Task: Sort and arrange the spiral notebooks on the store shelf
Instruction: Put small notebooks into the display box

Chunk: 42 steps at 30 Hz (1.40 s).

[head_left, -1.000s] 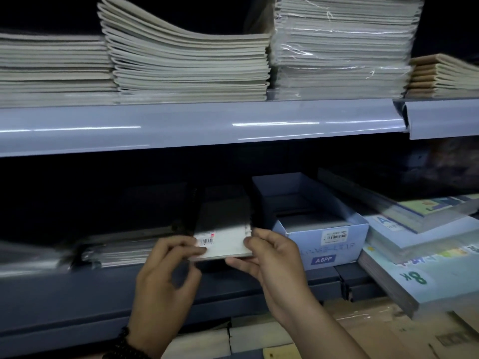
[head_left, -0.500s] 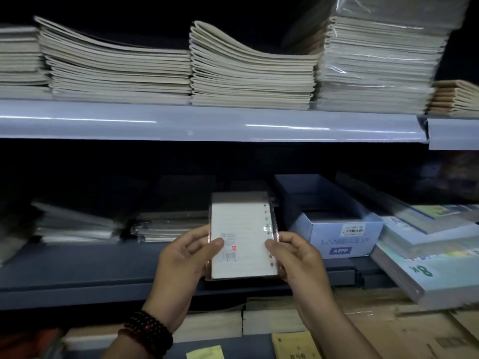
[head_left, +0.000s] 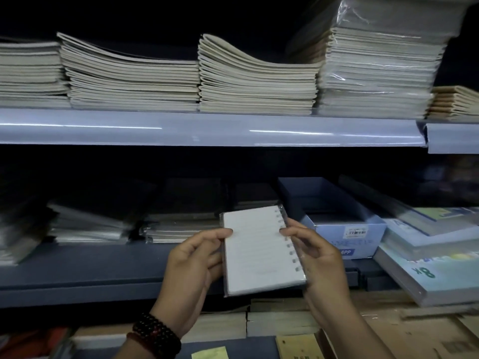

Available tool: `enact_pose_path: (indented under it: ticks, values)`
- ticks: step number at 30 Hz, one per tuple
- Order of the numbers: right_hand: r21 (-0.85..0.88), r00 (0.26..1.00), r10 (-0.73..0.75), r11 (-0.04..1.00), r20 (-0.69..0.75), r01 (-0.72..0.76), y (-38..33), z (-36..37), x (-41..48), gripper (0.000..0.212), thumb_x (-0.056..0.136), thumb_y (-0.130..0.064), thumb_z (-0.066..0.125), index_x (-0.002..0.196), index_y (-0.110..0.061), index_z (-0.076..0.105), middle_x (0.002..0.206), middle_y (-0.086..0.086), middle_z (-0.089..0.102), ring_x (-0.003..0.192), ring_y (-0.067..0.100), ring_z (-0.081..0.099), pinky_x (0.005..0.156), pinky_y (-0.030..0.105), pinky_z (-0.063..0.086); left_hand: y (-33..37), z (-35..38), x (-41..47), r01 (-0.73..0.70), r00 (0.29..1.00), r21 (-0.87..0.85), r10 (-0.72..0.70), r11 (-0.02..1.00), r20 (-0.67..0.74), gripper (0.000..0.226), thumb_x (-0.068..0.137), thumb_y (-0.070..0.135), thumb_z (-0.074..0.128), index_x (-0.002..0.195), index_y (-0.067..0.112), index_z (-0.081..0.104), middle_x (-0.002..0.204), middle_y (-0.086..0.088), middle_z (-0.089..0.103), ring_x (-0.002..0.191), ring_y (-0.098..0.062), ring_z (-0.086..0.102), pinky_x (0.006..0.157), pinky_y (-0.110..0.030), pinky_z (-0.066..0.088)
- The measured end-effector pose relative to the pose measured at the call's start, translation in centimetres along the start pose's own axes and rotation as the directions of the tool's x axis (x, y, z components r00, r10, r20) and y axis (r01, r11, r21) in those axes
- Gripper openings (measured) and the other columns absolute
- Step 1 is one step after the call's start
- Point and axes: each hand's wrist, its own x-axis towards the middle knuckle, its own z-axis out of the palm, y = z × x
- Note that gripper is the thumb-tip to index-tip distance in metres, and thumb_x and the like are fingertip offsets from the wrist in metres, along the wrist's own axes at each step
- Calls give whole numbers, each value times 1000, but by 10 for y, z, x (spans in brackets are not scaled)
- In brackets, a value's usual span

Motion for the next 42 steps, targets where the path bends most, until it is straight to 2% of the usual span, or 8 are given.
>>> enact_pose_path:
  ticks: [5,8,13,16,20,24,33,42]
  values:
    - [-62,990,134,989,37,-132,-6,-5,0,24,98,-16,57,112,-25,73,101,16,75,82,32,69,62,40,52,0,-1,1,5,1000,-10,-5,1000,-9,28,89,-8,64,108,8,76,107,-7,77,99,-12,74,74,-17,57]
    - [-151,964,236,964,119,-218,-8,-10,3,39,90,-36,67,127,-30,59,97,18,74,74,29,60,52,33,45,-2,-3,4,20,1000,35,-20,999,10,31,88,-3,66,112,15,76,112,-6,76,105,-23,72,91,-39,57]
    - [-54,945,294,956,143,-290,-5,-7,1,25,84,-16,72,106,-6,67,85,14,69,62,17,52,46,23,34,-1,-2,6,88,995,-94,-83,992,59,33,95,25,60,128,20,67,121,-9,73,113,-28,68,97,-47,52]
    - [169,959,262,946,107,-277,-5,-1,2,30,84,-13,72,112,-5,65,89,14,69,58,15,52,46,23,42,0,-1,5,204,967,-159,-174,966,185,46,99,42,53,133,12,62,128,-15,68,120,-36,64,100,-52,50]
    - [182,970,218,955,111,-235,-4,6,-1,34,86,-13,73,116,-5,59,97,21,72,67,24,64,56,29,57,-9,1,5,216,961,-39,-206,976,187,41,87,8,70,127,2,61,110,-23,72,84,-33,73,63,-31,61]
    - [116,975,212,969,61,-218,-7,6,0,17,93,-15,67,101,-1,64,92,24,69,66,28,64,57,32,56,-10,-2,10,209,976,-198,-192,958,99,35,84,2,68,118,3,68,105,-14,71,67,-21,61,52,-22,51]
    - [-54,992,-7,999,-128,0,-16,6,2,26,90,-8,71,113,-12,59,94,9,75,71,36,73,65,36,60,-12,3,3,5,997,-219,-21,976,-70,36,84,-1,69,120,1,67,110,-22,74,97,-30,74,78,-28,61]
    - [-380,996,-87,923,-33,68,-54,-35,25,15,88,-12,75,98,-23,74,79,3,74,63,13,65,60,24,54,-28,38,13,-76,986,-94,61,993,-156,34,75,7,77,108,1,74,97,-16,77,87,-24,75,78,-27,61]
